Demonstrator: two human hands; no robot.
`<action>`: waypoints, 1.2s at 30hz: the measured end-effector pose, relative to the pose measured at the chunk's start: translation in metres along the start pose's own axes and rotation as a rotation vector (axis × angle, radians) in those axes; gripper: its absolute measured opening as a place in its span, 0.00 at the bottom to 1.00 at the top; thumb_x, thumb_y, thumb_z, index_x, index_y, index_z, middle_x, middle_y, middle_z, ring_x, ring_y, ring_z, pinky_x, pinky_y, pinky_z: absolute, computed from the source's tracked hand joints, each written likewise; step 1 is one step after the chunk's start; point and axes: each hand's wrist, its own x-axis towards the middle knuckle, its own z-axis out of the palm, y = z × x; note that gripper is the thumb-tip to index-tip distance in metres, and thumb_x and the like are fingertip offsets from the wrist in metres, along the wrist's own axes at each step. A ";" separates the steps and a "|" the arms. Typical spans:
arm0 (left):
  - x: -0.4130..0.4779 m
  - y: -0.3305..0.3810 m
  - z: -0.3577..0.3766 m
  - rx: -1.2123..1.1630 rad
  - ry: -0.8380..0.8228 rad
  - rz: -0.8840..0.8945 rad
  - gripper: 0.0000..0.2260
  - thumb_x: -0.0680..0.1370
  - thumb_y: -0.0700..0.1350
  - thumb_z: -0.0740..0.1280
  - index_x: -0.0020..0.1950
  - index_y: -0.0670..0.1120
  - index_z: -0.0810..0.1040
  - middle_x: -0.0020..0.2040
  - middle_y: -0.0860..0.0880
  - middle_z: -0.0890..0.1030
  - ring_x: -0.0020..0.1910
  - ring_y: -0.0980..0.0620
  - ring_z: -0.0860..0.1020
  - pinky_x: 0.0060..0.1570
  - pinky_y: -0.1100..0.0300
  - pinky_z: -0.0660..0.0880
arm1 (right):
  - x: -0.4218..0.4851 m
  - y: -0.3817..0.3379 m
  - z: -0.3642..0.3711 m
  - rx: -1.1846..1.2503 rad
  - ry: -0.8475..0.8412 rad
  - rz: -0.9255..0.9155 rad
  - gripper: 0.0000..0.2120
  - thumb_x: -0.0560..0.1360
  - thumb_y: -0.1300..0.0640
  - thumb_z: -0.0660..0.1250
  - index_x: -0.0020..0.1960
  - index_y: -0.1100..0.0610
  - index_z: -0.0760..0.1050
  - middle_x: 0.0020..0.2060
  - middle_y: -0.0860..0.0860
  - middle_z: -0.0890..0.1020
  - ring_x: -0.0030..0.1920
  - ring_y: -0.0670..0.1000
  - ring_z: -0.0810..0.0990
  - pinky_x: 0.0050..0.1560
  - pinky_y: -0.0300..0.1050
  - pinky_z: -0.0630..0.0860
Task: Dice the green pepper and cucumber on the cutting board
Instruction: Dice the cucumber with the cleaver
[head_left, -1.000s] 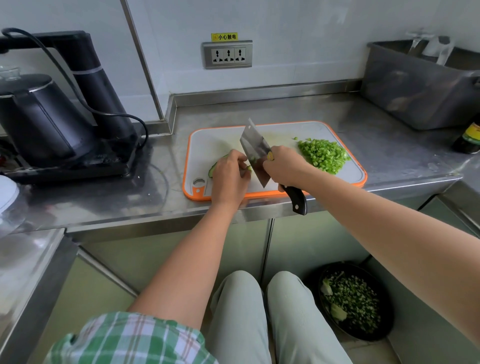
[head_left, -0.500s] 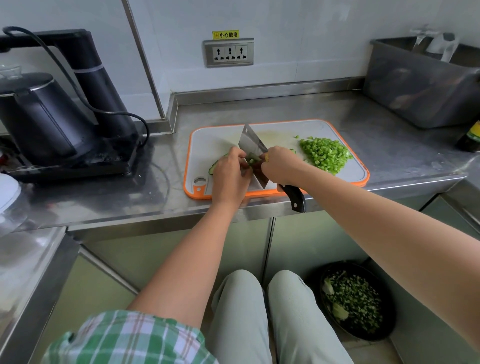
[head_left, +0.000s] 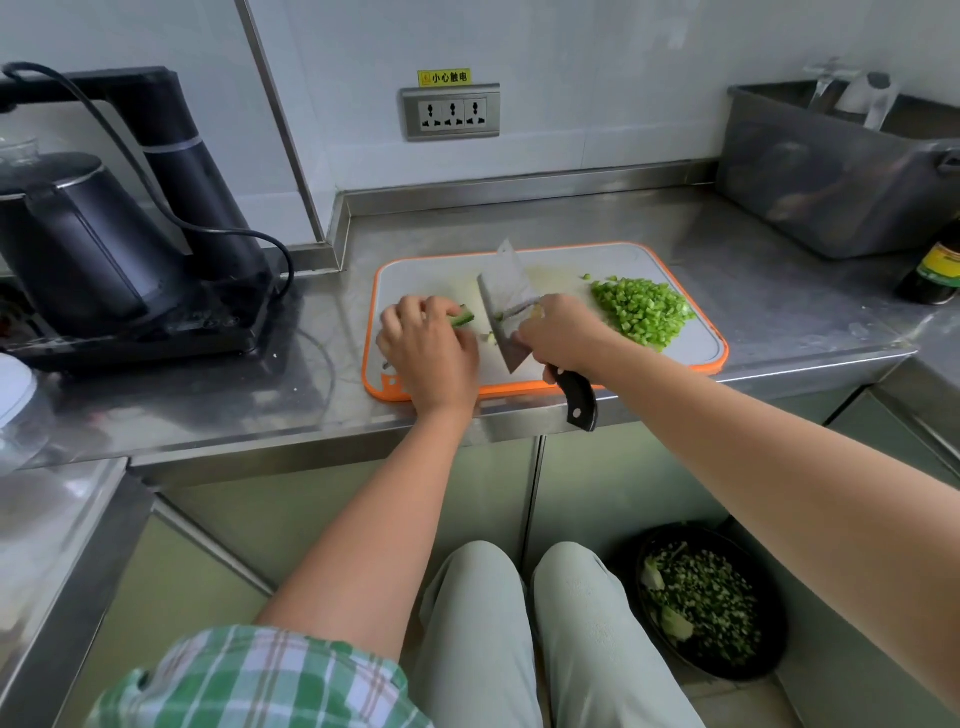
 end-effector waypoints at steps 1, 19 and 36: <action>0.000 0.000 -0.002 0.029 -0.003 -0.076 0.08 0.68 0.42 0.67 0.46 0.50 0.80 0.49 0.46 0.77 0.53 0.41 0.71 0.50 0.50 0.65 | -0.001 -0.001 0.005 -0.004 -0.019 0.004 0.04 0.77 0.64 0.57 0.45 0.63 0.68 0.33 0.58 0.75 0.26 0.54 0.74 0.25 0.37 0.70; 0.004 -0.002 0.004 0.146 -0.278 -0.093 0.12 0.78 0.44 0.61 0.60 0.48 0.78 0.56 0.43 0.75 0.57 0.41 0.72 0.57 0.49 0.64 | -0.004 0.014 -0.011 0.025 0.029 -0.001 0.08 0.77 0.64 0.57 0.39 0.58 0.67 0.30 0.55 0.74 0.24 0.51 0.74 0.21 0.37 0.69; 0.003 0.001 0.006 0.121 -0.163 -0.090 0.13 0.82 0.47 0.56 0.56 0.42 0.77 0.55 0.39 0.77 0.56 0.39 0.73 0.54 0.47 0.64 | 0.000 0.019 -0.007 -0.112 -0.046 0.021 0.09 0.77 0.60 0.61 0.38 0.58 0.69 0.38 0.58 0.77 0.34 0.55 0.74 0.32 0.43 0.72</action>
